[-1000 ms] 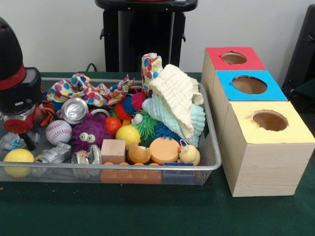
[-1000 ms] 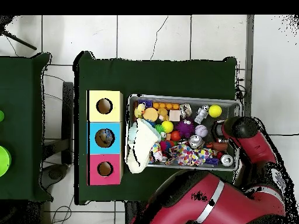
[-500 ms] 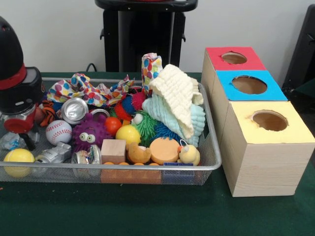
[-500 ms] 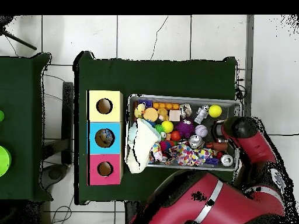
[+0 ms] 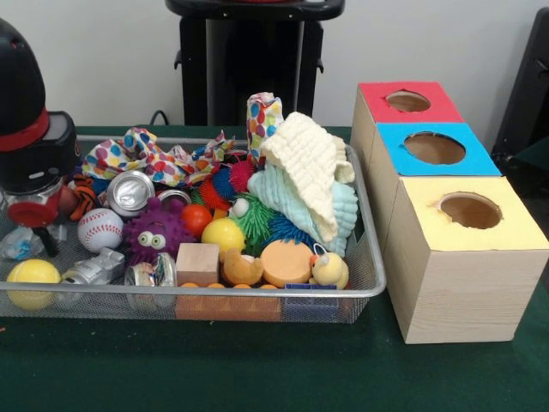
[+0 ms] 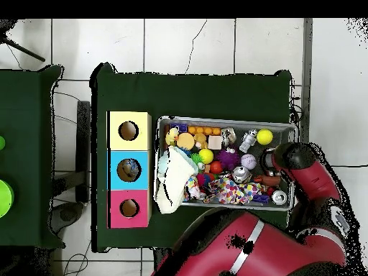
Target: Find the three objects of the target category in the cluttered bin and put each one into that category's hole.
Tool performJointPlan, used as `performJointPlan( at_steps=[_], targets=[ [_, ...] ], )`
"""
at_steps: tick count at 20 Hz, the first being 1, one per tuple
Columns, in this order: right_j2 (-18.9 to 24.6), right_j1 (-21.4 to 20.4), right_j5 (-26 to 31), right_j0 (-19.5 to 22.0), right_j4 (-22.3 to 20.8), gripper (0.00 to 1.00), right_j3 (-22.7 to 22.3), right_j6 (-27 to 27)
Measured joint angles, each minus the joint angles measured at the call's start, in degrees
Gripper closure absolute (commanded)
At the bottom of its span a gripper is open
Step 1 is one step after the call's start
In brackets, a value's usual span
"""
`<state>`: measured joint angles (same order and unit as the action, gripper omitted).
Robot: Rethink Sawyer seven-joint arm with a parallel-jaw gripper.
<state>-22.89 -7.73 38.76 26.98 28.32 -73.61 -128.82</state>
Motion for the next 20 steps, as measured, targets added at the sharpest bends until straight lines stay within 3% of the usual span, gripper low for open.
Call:
performJointPlan(
  at_steps=[20],
  targets=[
    [-9.4, -7.4, 5.7, -2.2, -0.1, 1.0, 0.0, 0.0]
  ],
)
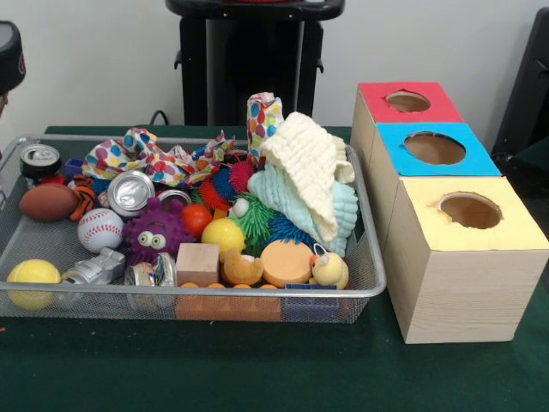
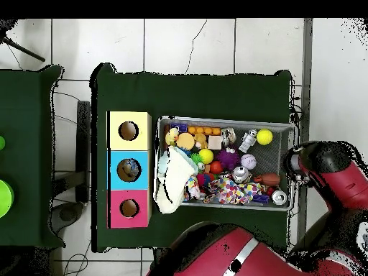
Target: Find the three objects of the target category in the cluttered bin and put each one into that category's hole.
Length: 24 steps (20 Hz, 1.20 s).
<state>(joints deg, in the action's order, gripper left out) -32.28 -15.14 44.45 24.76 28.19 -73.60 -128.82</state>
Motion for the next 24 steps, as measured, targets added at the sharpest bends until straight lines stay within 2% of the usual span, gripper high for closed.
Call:
performJointPlan(
  at_steps=[9, 14, 24],
  targets=[
    [-2.7, -2.1, 0.1, -0.9, 0.9, 1.0, -0.7, -1.0],
    [-3.9, -5.1, 0.3, -4.6, 3.9, 1.0, -3.7, -5.3],
    [-5.6, -8.5, 1.9, -9.7, 5.4, 1.0, -6.2, -12.2]
  ],
)
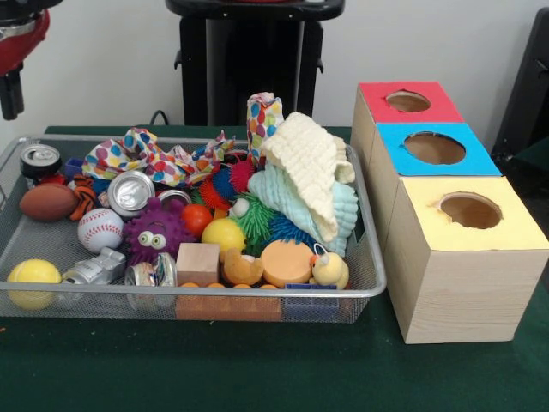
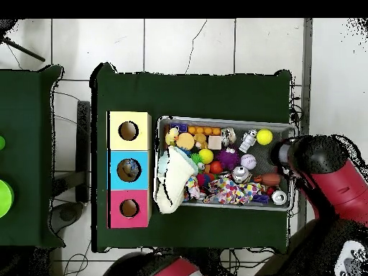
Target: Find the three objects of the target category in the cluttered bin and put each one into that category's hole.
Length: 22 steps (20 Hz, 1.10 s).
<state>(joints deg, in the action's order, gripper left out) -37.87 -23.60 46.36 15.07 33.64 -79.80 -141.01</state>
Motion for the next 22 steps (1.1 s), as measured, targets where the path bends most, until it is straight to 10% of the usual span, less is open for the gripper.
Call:
performJointPlan(
  at_steps=[22],
  targets=[
    [-0.2, -1.6, 0.4, -3.3, 5.7, 1.0, -1.4, -6.1]
  ],
)
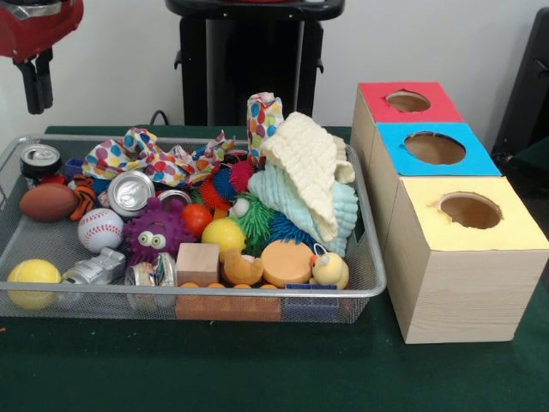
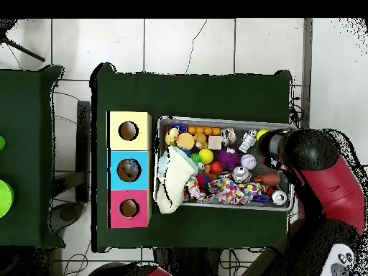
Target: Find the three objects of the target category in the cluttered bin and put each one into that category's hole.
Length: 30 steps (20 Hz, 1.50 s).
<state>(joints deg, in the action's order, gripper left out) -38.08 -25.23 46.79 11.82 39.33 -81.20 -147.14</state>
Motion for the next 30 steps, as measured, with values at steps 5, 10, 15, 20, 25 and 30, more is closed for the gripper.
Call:
performJointPlan(
  at_steps=[5, 10, 15, 20, 25, 30],
  targets=[
    [0.0, -0.1, 0.0, -0.4, 1.0, 1.0, -1.0, 0.0],
    [0.8, -1.8, -2.5, -0.9, 4.4, 1.0, -6.3, 0.0],
    [6.0, -5.6, -13.8, 0.6, 11.4, 1.0, -15.2, 0.0],
    [14.0, -9.1, -28.7, 5.4, 16.4, 1.0, -24.4, 0.0],
    [24.0, -11.6, -41.8, 14.9, 12.6, 1.0, -32.0, 0.0],
    [32.8, -10.8, -54.3, 24.6, 2.2, 1.0, -38.2, -0.1]
  ],
)
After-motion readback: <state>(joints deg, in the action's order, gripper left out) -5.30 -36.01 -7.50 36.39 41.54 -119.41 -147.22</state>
